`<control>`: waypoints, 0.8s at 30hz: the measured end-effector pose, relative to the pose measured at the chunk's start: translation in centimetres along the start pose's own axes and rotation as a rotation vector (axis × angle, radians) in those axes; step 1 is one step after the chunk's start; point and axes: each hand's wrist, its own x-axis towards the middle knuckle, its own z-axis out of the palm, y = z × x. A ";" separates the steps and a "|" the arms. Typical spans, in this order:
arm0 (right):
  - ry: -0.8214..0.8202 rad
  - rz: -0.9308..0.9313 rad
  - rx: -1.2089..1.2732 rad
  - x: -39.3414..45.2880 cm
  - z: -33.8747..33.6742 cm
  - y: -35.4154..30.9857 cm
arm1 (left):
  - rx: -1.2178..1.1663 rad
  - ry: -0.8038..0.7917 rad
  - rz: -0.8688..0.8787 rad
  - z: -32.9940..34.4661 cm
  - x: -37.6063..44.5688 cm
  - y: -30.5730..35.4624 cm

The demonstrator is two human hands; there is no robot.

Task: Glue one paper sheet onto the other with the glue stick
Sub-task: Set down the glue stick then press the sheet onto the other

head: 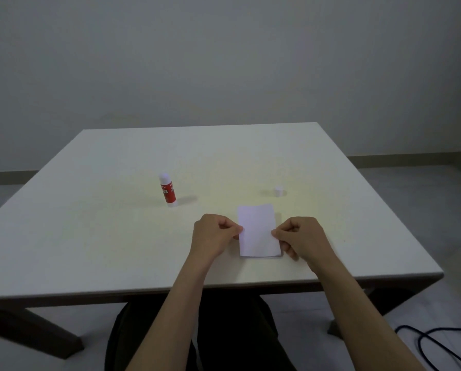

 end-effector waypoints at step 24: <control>0.096 -0.092 -0.343 0.2 1.3 0.1 | 0.195 0.160 0.098 2.0 -0.7 -0.3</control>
